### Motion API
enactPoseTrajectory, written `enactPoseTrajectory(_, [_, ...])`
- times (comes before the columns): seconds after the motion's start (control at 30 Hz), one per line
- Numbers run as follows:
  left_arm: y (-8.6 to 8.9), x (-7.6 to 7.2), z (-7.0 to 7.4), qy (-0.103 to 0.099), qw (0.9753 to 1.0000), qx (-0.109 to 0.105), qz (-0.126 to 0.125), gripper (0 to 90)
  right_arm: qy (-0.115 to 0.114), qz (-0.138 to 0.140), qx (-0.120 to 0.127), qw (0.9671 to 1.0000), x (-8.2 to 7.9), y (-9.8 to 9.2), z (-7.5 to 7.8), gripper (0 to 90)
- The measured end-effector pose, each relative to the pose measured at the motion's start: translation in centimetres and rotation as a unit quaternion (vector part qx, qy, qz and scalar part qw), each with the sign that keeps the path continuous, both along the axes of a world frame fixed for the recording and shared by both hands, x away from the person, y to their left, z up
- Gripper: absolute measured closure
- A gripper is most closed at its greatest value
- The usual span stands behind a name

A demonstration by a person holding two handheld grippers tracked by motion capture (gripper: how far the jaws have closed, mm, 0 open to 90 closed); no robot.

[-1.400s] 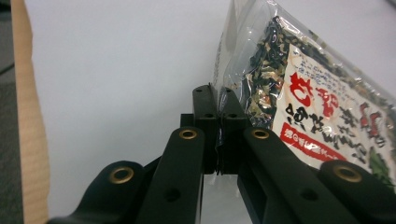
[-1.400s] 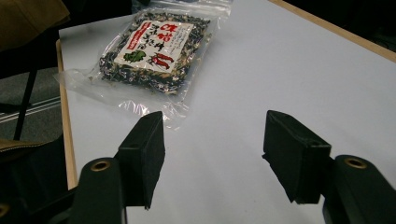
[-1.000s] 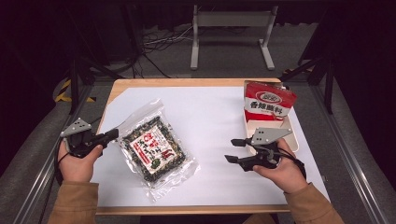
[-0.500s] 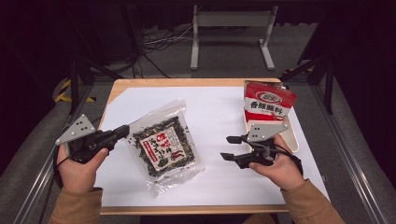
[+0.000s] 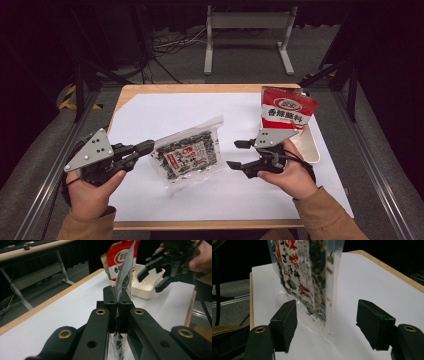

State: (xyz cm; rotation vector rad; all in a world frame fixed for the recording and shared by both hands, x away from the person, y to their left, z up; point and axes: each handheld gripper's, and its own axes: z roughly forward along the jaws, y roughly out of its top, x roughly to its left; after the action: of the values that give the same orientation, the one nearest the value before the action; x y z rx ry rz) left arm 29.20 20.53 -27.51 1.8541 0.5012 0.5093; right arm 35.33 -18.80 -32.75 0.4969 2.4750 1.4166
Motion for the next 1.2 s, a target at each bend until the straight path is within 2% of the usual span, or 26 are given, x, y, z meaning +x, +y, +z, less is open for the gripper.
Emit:
enactPoseTrajectory(0.17, [-0.4,-0.3,0.3,-0.006,0.9999,0.007,-0.011,88.7,-0.004,0.002,0.011,0.9999,0.4,0.5,0.4,32.1])
enactPoseTrajectory(0.2, [-0.5,-0.4,0.3,-0.005,0.9999,0.003,-0.014,88.6,-0.004,0.006,0.013,0.9999,0.4,0.6,0.5,32.1])
enactPoseTrajectory(0.27, [-0.7,-0.4,0.4,-0.004,0.9998,0.002,-0.017,88.6,-0.001,0.023,0.021,0.9995,0.3,1.2,0.7,32.1])
enactPoseTrajectory(0.47, [-1.2,-0.4,0.5,-0.007,0.9994,-0.001,-0.034,88.6,-0.002,0.048,0.024,0.9986,0.0,2.4,0.9,33.6])
enactPoseTrajectory(0.63, [-1.6,-0.3,0.4,-0.011,0.9989,0.0,-0.045,88.6,-0.004,0.082,0.01,0.9966,0.0,3.6,1.1,41.5])
enactPoseTrajectory(0.7, [-1.6,-0.2,0.4,-0.012,0.9989,-0.001,-0.045,88.6,-0.005,0.086,0.01,0.9963,0.0,3.9,1.2,47.5])
enactPoseTrajectory(0.73, [-1.6,-0.2,0.4,-0.012,0.9989,-0.001,-0.045,88.6,-0.005,0.086,0.01,0.9963,0.0,3.9,1.2,47.5])
enactPoseTrajectory(0.8, [-1.5,-0.1,0.4,-0.008,0.9989,-0.003,-0.046,88.6,-0.003,0.093,0.006,0.9956,0.0,3.9,1.3,58.6])
enactPoseTrajectory(0.83, [-1.4,-0.1,0.3,-0.008,0.999,-0.008,-0.043,88.5,0.015,0.105,0.01,0.9943,0.0,3.9,1.2,64.3])
enactPoseTrajectory(0.9, [-1.2,0.0,0.3,-0.007,0.9988,-0.013,-0.046,88.3,0.019,0.117,0.011,0.9929,-0.2,4.0,1.3,70.5])
enactPoseTrajectory(1.0, [-1.2,0.0,0.3,-0.009,0.999,-0.013,-0.043,88.0,0.013,0.125,0.005,0.9921,-0.4,4.0,1.3,73.8])
enactPoseTrajectory(1.07, [-1.1,0.1,0.2,-0.005,0.9989,-0.016,-0.044,87.7,0.023,0.13,0.006,0.9912,-0.5,4.0,1.3,74.8])
enactPoseTrajectory(1.2, [-1.1,0.3,0.1,0.002,0.9986,-0.027,-0.046,86.0,0.021,0.133,0.009,0.9908,-0.7,3.8,1.3,75.3])
